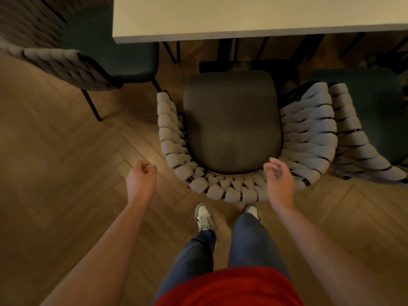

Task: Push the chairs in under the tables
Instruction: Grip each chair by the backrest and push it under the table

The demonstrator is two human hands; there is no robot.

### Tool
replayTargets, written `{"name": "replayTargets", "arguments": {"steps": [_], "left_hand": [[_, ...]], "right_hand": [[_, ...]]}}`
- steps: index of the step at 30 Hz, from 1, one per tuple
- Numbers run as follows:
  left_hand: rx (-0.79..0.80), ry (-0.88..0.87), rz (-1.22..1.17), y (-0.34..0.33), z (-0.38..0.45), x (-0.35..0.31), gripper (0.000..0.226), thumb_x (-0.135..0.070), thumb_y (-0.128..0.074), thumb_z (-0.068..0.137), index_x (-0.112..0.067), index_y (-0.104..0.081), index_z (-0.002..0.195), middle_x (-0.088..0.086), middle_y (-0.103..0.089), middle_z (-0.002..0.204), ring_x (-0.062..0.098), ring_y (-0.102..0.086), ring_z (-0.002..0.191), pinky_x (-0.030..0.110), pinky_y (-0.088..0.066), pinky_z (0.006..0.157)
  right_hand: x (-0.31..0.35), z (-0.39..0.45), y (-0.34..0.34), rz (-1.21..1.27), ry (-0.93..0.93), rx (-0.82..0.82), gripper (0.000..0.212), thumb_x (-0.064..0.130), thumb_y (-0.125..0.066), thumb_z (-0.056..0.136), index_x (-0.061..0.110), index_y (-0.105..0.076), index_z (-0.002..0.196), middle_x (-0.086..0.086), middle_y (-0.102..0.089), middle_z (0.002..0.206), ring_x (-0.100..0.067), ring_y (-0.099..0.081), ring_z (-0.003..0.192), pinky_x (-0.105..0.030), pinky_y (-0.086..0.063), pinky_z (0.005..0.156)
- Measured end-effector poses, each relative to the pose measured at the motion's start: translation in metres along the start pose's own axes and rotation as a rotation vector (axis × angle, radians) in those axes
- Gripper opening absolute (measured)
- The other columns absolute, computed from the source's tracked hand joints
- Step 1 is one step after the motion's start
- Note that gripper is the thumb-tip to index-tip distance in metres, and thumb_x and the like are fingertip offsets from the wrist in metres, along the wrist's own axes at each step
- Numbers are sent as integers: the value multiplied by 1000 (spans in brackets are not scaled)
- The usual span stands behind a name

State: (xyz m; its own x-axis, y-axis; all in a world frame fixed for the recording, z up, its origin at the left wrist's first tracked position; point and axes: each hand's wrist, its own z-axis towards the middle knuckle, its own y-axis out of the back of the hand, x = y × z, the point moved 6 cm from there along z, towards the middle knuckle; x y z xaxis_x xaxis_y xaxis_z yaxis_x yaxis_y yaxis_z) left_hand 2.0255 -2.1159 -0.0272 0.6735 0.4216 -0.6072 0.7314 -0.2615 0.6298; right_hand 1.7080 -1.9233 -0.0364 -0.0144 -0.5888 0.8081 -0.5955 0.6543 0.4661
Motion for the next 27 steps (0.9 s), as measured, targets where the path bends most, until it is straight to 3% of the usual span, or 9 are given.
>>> {"name": "replayTargets", "arguments": {"steps": [7, 12, 17, 22, 27], "left_hand": [[40, -63, 104, 58, 25, 17, 22, -26, -54, 98, -16, -65, 114, -8, -62, 85, 5, -56, 61, 13, -37, 48], [41, -64, 64, 90, 56, 20, 20, -25, -55, 97, -15, -65, 112, -4, -64, 85, 12, -59, 66, 26, -45, 59], [103, -88, 84, 117, 123, 16, 17, -25, -55, 97, -17, -66, 108, -3, -65, 86, 10, -57, 61, 21, -42, 51], [204, -78, 147, 151, 196, 16, 18, -25, -55, 97, -18, -66, 110, -7, -65, 89, 10, -63, 74, 20, -47, 59], [163, -65, 134, 209, 257, 14, 17, -21, -56, 97, -17, -67, 108, -12, -62, 84, 4, -59, 74, 20, -46, 61]], "right_hand": [[53, -29, -119, -32, 56, 307, 29, 27, -59, 99, 15, -61, 125, 12, -63, 101, 4, -59, 92, -1, -44, 71], [88, -41, -190, -69, 87, 428, 26, 27, -59, 98, 19, -60, 123, 14, -63, 102, 4, -60, 94, -4, -45, 70], [120, -36, -261, -85, 76, 456, 22, 23, -57, 100, 19, -61, 121, 11, -64, 103, 2, -60, 95, -3, -46, 70], [153, -30, -344, -97, 42, 465, 23, 24, -57, 99, 20, -60, 122, 10, -64, 105, -2, -60, 98, -10, -45, 74], [207, -40, -426, -126, 54, 539, 20, 27, -56, 100, 25, -59, 119, 16, -61, 102, 5, -57, 94, -9, -46, 72]]}}
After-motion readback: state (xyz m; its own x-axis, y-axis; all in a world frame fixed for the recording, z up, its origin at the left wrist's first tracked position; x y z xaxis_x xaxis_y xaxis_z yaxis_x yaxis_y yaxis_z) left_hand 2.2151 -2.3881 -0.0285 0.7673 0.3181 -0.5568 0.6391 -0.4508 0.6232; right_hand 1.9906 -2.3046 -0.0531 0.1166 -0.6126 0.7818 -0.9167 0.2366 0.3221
